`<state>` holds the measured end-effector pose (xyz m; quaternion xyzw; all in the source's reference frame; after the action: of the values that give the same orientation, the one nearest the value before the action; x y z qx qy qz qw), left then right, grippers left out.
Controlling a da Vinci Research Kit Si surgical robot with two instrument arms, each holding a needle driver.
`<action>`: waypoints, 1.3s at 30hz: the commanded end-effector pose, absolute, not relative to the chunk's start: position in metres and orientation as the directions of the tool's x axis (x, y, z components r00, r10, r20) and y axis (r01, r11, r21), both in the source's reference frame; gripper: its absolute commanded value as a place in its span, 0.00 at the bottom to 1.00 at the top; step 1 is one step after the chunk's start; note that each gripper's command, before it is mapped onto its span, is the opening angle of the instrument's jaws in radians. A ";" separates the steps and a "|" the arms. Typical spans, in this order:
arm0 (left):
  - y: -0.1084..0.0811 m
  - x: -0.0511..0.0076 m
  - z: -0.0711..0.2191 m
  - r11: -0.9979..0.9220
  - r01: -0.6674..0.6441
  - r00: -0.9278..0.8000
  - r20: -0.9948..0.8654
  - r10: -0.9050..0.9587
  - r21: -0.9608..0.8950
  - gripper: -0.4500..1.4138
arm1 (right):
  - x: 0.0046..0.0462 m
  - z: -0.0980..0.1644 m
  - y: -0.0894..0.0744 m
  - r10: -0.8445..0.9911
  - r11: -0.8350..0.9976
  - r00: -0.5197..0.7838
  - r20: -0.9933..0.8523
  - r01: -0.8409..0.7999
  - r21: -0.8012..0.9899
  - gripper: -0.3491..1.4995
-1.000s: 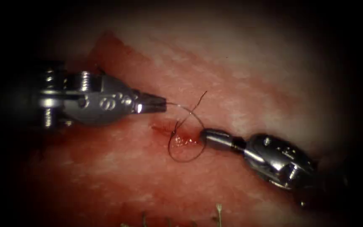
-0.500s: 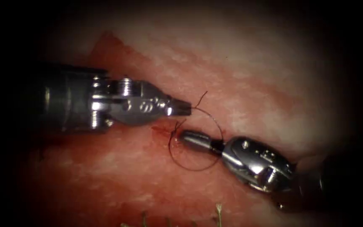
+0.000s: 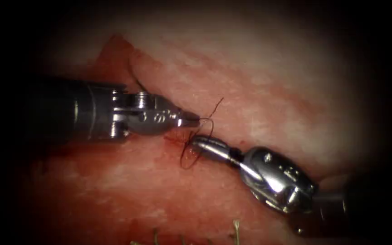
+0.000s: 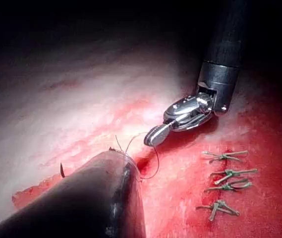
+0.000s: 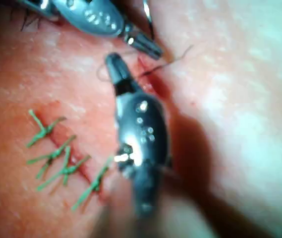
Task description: Wound Closure
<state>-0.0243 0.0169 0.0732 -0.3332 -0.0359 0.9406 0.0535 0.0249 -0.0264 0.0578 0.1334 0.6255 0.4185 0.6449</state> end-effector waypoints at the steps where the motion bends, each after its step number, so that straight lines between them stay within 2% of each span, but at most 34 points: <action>1: 0.016 -0.0250 0.074 -0.991 -0.080 -0.772 -0.622 0.128 -0.104 0.00 | 0.0257 0.058 -0.028 0.709 0.612 -0.134 -0.692 -0.371 0.699 0.00; 8: 0.014 -0.0246 0.074 -0.990 -0.083 -0.772 -0.620 0.138 -0.116 0.00 | 0.0273 0.059 -0.028 0.703 0.606 -0.156 -0.694 -0.379 0.699 0.01; 27: 0.015 -0.0237 0.073 -0.985 -0.092 -0.765 -0.624 0.162 -0.143 0.00 | 0.0292 0.060 -0.029 0.715 0.609 -0.093 -0.693 -0.404 0.683 0.02; 31: 0.015 -0.0236 0.073 -0.985 -0.090 -0.766 -0.623 0.162 -0.146 0.00 | 0.0293 0.060 -0.028 0.711 0.604 -0.114 -0.694 -0.406 0.686 0.17; 34: 0.014 -0.0233 0.073 -0.985 -0.094 -0.762 -0.626 0.166 -0.146 0.00 | 0.0293 0.059 -0.028 0.702 0.593 -0.146 -0.697 -0.423 0.685 0.36; 35: 0.014 -0.0230 0.073 -0.984 -0.104 -0.759 -0.627 0.175 -0.148 0.00 | 0.0292 0.059 -0.028 0.696 0.575 -0.164 -0.699 -0.456 0.679 0.50; 39: 0.014 -0.0226 0.073 -0.983 -0.106 -0.759 -0.627 0.176 -0.148 0.00 | 0.0290 0.059 -0.027 0.691 0.562 -0.174 -0.702 -0.483 0.672 0.51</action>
<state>-0.0218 0.0143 0.0721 -0.3388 -0.0506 0.9365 0.0751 0.0287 -0.0263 0.0588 0.0779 0.6131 0.4637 0.6348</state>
